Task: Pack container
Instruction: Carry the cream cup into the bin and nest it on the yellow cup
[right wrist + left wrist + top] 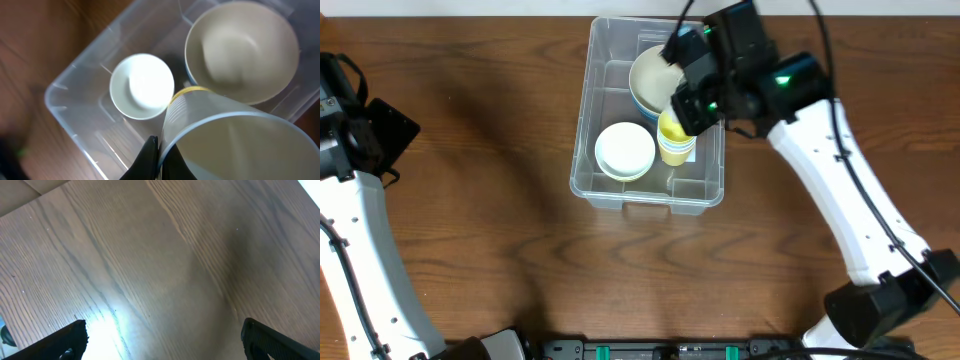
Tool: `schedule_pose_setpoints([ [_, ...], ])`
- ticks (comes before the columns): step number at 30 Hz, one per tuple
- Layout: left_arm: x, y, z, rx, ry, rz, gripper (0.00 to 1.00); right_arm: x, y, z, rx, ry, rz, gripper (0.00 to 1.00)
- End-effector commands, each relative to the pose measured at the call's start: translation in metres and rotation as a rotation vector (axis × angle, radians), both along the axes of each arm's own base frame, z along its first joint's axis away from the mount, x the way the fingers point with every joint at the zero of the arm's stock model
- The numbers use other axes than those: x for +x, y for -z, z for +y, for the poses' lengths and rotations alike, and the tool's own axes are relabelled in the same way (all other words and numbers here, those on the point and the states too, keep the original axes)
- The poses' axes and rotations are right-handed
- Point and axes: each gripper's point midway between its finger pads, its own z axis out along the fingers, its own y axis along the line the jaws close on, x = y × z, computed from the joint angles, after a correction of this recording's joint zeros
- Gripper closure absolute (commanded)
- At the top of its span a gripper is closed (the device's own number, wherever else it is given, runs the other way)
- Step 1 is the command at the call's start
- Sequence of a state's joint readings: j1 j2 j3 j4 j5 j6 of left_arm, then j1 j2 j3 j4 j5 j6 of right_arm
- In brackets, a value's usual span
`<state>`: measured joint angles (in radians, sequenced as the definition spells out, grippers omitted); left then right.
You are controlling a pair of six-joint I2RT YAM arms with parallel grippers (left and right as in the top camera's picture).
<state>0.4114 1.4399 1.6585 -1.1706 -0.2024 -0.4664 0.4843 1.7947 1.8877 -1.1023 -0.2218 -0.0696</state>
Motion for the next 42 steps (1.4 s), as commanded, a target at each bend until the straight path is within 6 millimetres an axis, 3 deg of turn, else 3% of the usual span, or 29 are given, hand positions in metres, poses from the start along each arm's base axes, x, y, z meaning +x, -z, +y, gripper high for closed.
schedule_pose_setpoints([
  [1,-0.001,-0.005,0.003,0.018,0.0,0.001,0.02,0.008,0.02,-0.004,-0.058,0.047,0.028,0.99],
  [9,-0.001,-0.005,0.003,0.018,0.0,0.0,0.02,0.016,0.06,-0.001,-0.1,0.051,0.109,0.98],
  [10,-0.001,-0.005,0.003,0.018,0.0,0.001,0.02,0.017,0.062,0.0,-0.099,0.049,0.112,0.91],
  [13,-0.001,-0.005,0.003,0.018,0.0,0.001,0.02,0.02,0.059,0.003,-0.089,0.047,0.092,0.51],
  [17,-0.001,-0.005,0.003,0.018,0.0,0.001,0.02,0.026,0.037,0.005,-0.051,0.061,0.036,0.04],
  [18,-0.001,-0.005,0.003,0.018,0.0,0.001,0.02,0.026,0.028,0.004,-0.035,0.075,0.025,0.01],
  [25,-0.001,-0.005,0.003,0.018,0.0,0.001,0.02,0.02,-0.011,-0.002,0.019,0.11,-0.039,0.01],
  [34,-0.001,-0.005,0.003,0.018,0.0,0.001,0.02,-0.021,-0.071,-0.015,0.099,0.093,-0.101,0.01],
  [38,-0.001,-0.005,0.003,0.018,0.0,0.001,0.02,-0.027,-0.084,-0.039,0.018,0.094,-0.179,0.01],
  [42,-0.001,-0.005,0.003,0.018,0.0,0.0,0.02,-0.022,-0.105,-0.061,0.007,0.166,-0.263,0.01],
])
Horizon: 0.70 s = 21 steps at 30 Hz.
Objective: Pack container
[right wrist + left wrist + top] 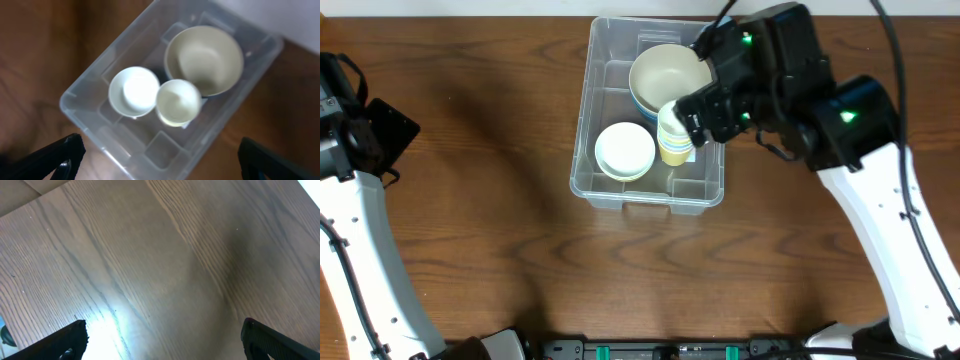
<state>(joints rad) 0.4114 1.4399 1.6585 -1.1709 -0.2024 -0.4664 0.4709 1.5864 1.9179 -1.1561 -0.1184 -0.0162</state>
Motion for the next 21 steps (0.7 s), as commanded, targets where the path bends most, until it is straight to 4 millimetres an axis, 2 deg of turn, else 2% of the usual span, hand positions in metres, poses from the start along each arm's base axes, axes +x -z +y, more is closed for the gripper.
schedule_pose_setpoints([
  [1,-0.001,-0.005,0.003,0.018,0.0,0.0,0.02,0.006,-0.024,-0.026,-0.025,0.063,-0.094,0.01],
  [7,-0.001,-0.005,0.003,0.018,0.0,0.0,0.02,-0.001,-0.048,-0.056,-0.001,0.135,-0.15,0.01],
  [17,-0.001,-0.005,0.003,0.018,0.0,0.0,0.02,-0.033,-0.089,-0.123,-0.04,0.304,-0.299,0.01],
  [19,-0.001,-0.005,0.003,0.018,0.0,0.0,0.02,-0.042,-0.092,-0.135,-0.044,0.323,-0.343,0.01],
  [21,-0.001,-0.005,0.003,0.018,0.0,0.0,0.02,-0.05,-0.087,-0.149,-0.04,0.363,-0.375,0.01],
])
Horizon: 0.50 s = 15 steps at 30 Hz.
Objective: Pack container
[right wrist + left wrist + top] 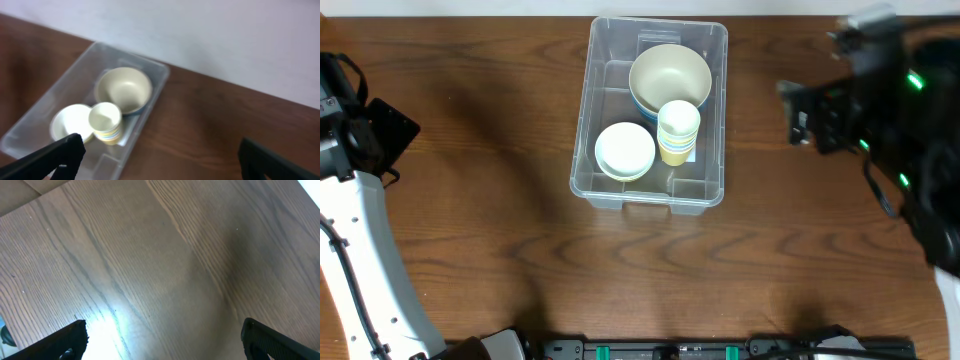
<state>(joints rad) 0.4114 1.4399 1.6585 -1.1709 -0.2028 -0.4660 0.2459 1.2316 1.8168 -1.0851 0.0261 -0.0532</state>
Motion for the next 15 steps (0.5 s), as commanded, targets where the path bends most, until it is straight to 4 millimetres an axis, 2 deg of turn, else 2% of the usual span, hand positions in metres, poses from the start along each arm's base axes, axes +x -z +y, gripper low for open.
schedule_pose_setpoints([
  [1,-0.001,-0.005,0.003,0.018,0.0,0.0,0.02,-0.014,0.014,-0.029,-0.034,0.077,-0.037,0.01],
  [4,-0.001,-0.005,0.003,0.018,0.0,0.0,0.02,-0.022,0.044,-0.05,-0.024,0.145,-0.077,0.01],
  [9,-0.001,-0.005,0.003,0.018,0.0,0.0,0.02,-0.044,0.127,-0.077,-0.026,0.237,-0.078,0.01],
  [12,-0.001,-0.005,0.003,0.018,0.0,0.0,0.02,-0.055,0.177,-0.085,-0.014,0.272,-0.071,0.01],
  [15,-0.001,-0.005,0.003,0.018,0.0,0.0,0.02,-0.062,0.214,-0.088,0.014,0.298,-0.095,0.01],
])
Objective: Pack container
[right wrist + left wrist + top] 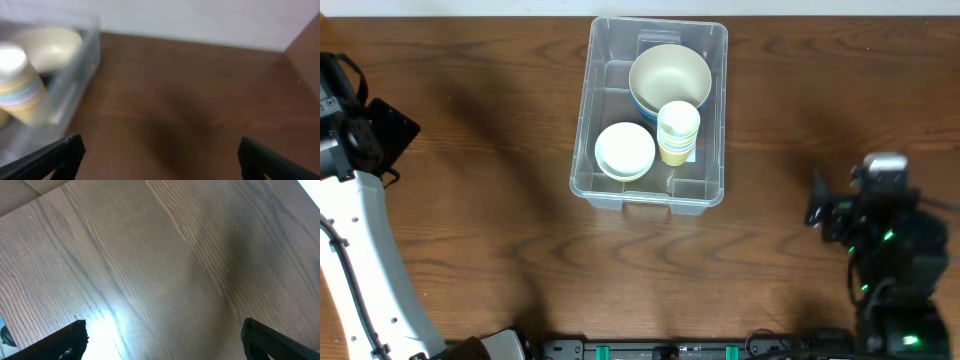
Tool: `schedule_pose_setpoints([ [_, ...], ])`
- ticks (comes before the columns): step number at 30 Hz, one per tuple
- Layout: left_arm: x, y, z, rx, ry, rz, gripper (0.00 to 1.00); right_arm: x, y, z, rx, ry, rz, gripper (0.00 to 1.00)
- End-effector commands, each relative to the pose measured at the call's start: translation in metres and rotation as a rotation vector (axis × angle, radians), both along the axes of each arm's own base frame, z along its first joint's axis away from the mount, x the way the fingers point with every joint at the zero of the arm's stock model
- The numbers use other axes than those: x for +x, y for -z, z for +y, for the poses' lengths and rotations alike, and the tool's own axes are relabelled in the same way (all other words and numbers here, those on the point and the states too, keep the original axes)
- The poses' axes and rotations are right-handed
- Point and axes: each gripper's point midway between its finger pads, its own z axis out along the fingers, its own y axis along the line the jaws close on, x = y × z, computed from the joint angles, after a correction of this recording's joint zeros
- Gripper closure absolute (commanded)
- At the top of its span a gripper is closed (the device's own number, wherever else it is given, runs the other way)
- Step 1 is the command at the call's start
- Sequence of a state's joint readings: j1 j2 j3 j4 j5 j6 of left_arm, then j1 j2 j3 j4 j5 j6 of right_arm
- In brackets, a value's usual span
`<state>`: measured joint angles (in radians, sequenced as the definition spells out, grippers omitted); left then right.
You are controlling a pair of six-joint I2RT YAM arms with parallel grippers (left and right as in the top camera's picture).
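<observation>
A clear plastic container [605,45] stands at the top middle of the wooden table. Inside it are a cream bowl [669,73], a stack of striped paper cups [678,131] and a white lid-like dish [624,150]. The right wrist view shows the cups [17,85], the bowl [47,47] and the container wall [75,82] at its left edge, blurred. My right gripper [159,160] is open over bare table, low at the right. My left gripper [165,339] is open over bare wood at the far left.
The left arm [360,220] runs down the left side of the table. The right arm's body [885,250] sits at the lower right. A brown wall edge [305,45] shows at the right of the right wrist view.
The right arm has moved from the upper right of the table down to the lower right, farther from the container. The left arm has not moved. The container's contents are unchanged.
My right gripper was over the container, shut on the cup stack beside the bowl. Then it stood open above the container with the cups standing inside. It was then off to the right, and now sits low at the lower right.
</observation>
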<state>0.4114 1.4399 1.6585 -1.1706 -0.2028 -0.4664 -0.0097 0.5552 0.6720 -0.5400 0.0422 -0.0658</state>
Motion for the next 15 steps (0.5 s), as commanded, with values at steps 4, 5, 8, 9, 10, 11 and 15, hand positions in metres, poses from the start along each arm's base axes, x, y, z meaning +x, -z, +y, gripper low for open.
schedule_pose_setpoints([
  [4,-0.001,-0.005,0.003,0.018,0.0,0.001,0.02,-0.016,0.064,-0.006,0.076,0.058,-0.068,0.01],
  [5,-0.001,-0.005,0.003,0.018,0.0,0.001,0.02,-0.017,0.072,-0.006,0.094,0.065,-0.075,0.01],
  [8,-0.001,-0.005,0.003,0.018,0.0,0.001,0.02,-0.021,0.092,-0.005,0.149,0.085,-0.108,0.01],
  [9,-0.001,-0.005,0.003,0.018,0.0,0.001,0.02,-0.022,0.097,-0.005,0.159,0.088,-0.119,0.01],
  [10,-0.001,-0.005,0.003,0.018,0.0,0.001,0.02,-0.023,0.1,-0.005,0.167,0.091,-0.127,0.01],
  [11,-0.001,-0.005,0.003,0.018,0.0,0.001,0.02,-0.023,0.102,-0.005,0.176,0.092,-0.135,0.01],
  [15,-0.001,-0.005,0.003,0.018,0.0,0.001,0.02,-0.024,0.108,-0.005,0.186,0.096,-0.149,0.01],
])
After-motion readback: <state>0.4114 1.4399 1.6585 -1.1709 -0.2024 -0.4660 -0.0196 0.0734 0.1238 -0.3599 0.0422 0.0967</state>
